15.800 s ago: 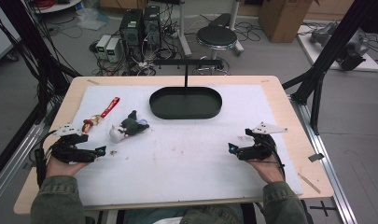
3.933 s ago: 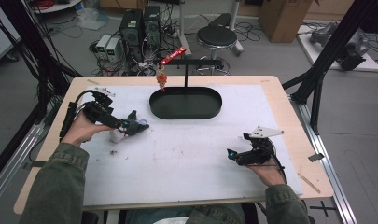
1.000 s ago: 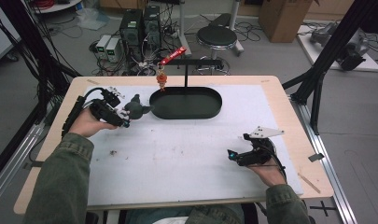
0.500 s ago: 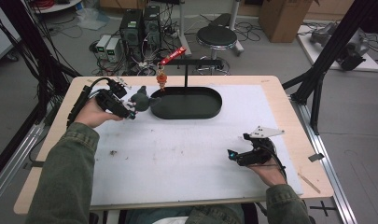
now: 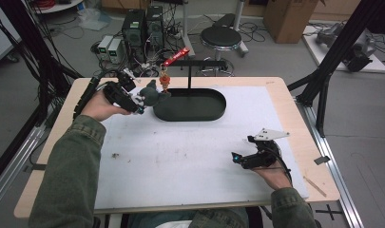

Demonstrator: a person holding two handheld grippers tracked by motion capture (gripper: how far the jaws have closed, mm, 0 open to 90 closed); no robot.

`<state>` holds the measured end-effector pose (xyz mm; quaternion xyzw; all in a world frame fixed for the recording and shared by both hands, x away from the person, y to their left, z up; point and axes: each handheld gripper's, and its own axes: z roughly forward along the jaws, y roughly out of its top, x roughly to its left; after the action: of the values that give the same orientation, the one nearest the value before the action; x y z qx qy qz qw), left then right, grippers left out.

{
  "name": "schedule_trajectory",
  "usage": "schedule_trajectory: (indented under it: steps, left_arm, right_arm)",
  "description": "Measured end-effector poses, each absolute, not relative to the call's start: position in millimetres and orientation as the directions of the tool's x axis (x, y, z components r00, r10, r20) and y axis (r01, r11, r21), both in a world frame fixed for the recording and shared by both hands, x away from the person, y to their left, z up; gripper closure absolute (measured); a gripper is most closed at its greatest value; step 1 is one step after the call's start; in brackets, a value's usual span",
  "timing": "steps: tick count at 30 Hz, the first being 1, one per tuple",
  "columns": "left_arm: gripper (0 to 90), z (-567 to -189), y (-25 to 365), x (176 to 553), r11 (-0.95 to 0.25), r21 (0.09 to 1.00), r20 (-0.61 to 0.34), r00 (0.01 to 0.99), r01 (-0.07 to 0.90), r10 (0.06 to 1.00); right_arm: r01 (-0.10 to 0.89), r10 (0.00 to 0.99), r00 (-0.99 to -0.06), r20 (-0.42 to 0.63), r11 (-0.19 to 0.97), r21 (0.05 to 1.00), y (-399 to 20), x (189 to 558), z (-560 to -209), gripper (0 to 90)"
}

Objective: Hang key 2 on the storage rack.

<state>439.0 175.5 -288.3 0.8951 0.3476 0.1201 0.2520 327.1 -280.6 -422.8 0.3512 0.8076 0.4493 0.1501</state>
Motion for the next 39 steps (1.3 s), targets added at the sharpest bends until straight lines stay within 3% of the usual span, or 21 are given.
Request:
schedule_trajectory:
  steps: [39]
  left_arm:
    - [48.7,-227.0,108.4,488.7,-0.675,0.561,0.078,0.782,0.478,0.618]
  right_arm:
    - [0.429,0.701,-0.71,0.062,0.361,0.828,-282.0,327.2,-423.5,0.5]
